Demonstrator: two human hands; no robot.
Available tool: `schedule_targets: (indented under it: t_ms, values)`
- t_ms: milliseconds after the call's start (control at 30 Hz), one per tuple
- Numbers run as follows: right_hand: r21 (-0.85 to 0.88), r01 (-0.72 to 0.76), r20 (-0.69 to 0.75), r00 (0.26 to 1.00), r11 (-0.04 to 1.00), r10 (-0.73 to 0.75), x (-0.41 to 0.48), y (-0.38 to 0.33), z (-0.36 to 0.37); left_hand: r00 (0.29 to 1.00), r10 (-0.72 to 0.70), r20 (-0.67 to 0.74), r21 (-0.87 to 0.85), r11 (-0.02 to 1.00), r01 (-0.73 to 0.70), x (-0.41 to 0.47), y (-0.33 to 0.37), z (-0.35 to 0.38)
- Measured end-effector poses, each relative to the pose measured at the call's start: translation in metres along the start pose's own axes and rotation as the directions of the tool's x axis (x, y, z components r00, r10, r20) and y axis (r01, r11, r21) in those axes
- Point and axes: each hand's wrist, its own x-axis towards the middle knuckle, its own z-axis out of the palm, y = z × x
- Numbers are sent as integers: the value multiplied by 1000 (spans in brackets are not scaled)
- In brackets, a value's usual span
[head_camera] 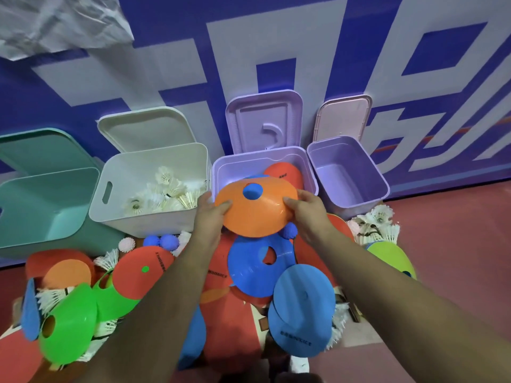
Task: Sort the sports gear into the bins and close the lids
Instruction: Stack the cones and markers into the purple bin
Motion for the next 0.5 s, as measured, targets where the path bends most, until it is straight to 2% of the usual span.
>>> schedule_targets:
  t_ms: [67, 133, 200, 267, 400, 500]
  values:
    - [-159, 51, -65, 996, 986, -62, 19, -3, 5, 998, 15, 54, 182, 983, -25, 16, 3, 5]
    - [-243, 63, -123, 988, 968, -96, 39, -7, 12, 993, 44, 109, 333, 940, -79, 37, 3, 11]
    - [-293, 67, -165, 979, 954, -120, 60, -9, 19, 992, 67, 110, 438, 892, -108, 59, 3, 18]
    - [-426, 60, -181, 972, 903, -150, 82, -8, 27, 990, 86, 111, 562, 816, -134, 85, 0, 20]
    - [-605, 43, -141, 977, 795, -160, 114, -1, 38, 991, 88, 97, 749, 649, -131, 120, -11, 22]
    - [-770, 87, -21, 987, 632, -162, 122, 5, 42, 989, 63, 136, 829, 540, -148, 125, -14, 23]
